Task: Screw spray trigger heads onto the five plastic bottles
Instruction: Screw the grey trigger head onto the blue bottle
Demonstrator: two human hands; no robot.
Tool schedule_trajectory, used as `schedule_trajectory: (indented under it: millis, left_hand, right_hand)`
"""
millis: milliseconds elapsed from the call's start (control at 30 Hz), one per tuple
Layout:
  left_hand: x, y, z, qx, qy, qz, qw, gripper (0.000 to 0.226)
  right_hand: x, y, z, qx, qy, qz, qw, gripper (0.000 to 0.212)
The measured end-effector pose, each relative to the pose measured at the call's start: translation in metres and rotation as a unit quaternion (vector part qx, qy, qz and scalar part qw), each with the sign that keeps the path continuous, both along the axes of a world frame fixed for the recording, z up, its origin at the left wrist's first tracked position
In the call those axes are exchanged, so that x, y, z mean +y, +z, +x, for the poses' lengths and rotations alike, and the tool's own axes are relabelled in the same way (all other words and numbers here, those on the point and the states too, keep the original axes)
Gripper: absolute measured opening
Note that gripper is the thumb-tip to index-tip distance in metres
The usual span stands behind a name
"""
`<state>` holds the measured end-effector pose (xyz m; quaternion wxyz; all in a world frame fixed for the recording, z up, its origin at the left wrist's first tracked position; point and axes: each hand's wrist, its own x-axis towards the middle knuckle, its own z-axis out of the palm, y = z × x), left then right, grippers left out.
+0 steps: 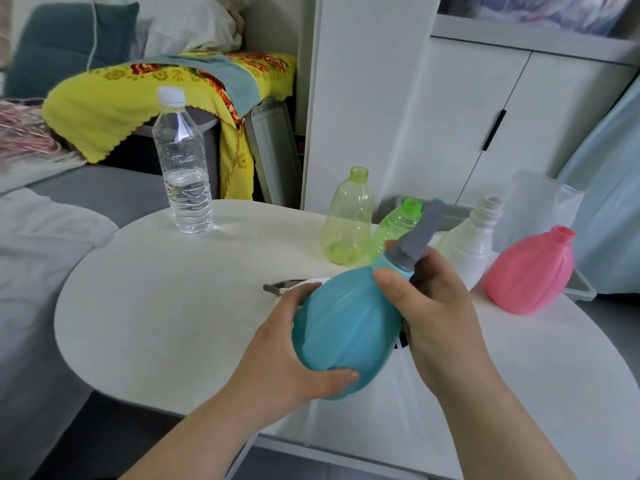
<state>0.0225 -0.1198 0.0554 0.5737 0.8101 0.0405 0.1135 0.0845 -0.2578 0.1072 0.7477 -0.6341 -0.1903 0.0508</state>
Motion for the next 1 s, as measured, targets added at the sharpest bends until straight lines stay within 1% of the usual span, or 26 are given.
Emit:
schedule_trajectory:
  millis: [33, 133, 167, 233, 267, 300, 367, 400, 500, 567, 667, 800, 867, 1000]
  left_hand:
    - [-0.002, -0.001, 0.000, 0.002, -0.002, -0.005, 1.000, 0.080]
    - [-0.007, -0.001, 0.001, 0.001, -0.007, -0.032, 0.999, 0.078]
    - [-0.007, -0.001, 0.001, -0.003, -0.007, -0.049, 0.999, 0.078]
    - [-0.005, -0.002, 0.003, -0.013, 0.001, -0.087, 0.996, 0.077]
    - [-0.003, -0.002, 0.004, -0.018, 0.004, -0.102, 0.995, 0.076]
    - [-0.003, -0.002, 0.004, -0.022, 0.005, -0.109, 0.994, 0.076]
    - [-0.003, -0.001, 0.004, -0.023, -0.003, -0.099, 0.995, 0.077]
    - [-0.004, -0.001, 0.003, -0.019, -0.005, -0.088, 0.996, 0.078]
    - [-0.005, -0.002, 0.003, -0.016, 0.001, -0.069, 0.998, 0.080]
    - [-0.005, -0.002, 0.003, -0.013, -0.002, -0.060, 0.998, 0.081]
    - [-0.005, -0.002, 0.002, -0.009, -0.013, -0.058, 0.998, 0.081]
    - [0.000, -0.002, 0.003, -0.017, -0.014, -0.074, 0.997, 0.078]
    - [0.003, 0.000, 0.004, -0.022, -0.016, -0.083, 0.996, 0.077]
    - [0.004, 0.004, 0.001, -0.023, -0.033, -0.053, 0.998, 0.076]
  right_hand:
    - [0.002, -0.001, -0.002, -0.004, 0.000, -0.007, 1.000, 0.015]
    - [0.002, -0.001, -0.006, -0.028, 0.011, -0.024, 0.999, 0.013]
    - [0.002, 0.000, -0.007, -0.039, 0.031, -0.030, 0.998, 0.015]
    - [0.001, 0.001, -0.008, -0.036, 0.070, -0.041, 0.996, 0.027]
    - [0.001, 0.001, -0.009, -0.024, 0.071, -0.044, 0.996, 0.031]
    - [0.001, 0.001, -0.009, -0.017, 0.066, -0.046, 0.997, 0.029]
    - [0.004, 0.002, -0.009, -0.029, 0.048, -0.037, 0.998, 0.020]
    - [0.006, 0.003, -0.010, -0.033, 0.038, -0.021, 0.999, 0.022]
    - [0.008, 0.002, -0.009, -0.036, 0.016, 0.014, 0.999, 0.016]
    - [0.009, 0.002, -0.007, -0.055, 0.013, -0.008, 0.998, 0.022]
    - [0.010, 0.002, -0.006, -0.073, 0.015, -0.064, 0.995, 0.038]
    - [0.008, 0.005, -0.009, -0.090, 0.070, -0.088, 0.990, 0.026]
    - [0.006, 0.006, -0.009, -0.075, 0.095, -0.067, 0.990, 0.025]
    - [0.002, 0.007, -0.004, -0.050, 0.080, -0.013, 0.995, 0.014]
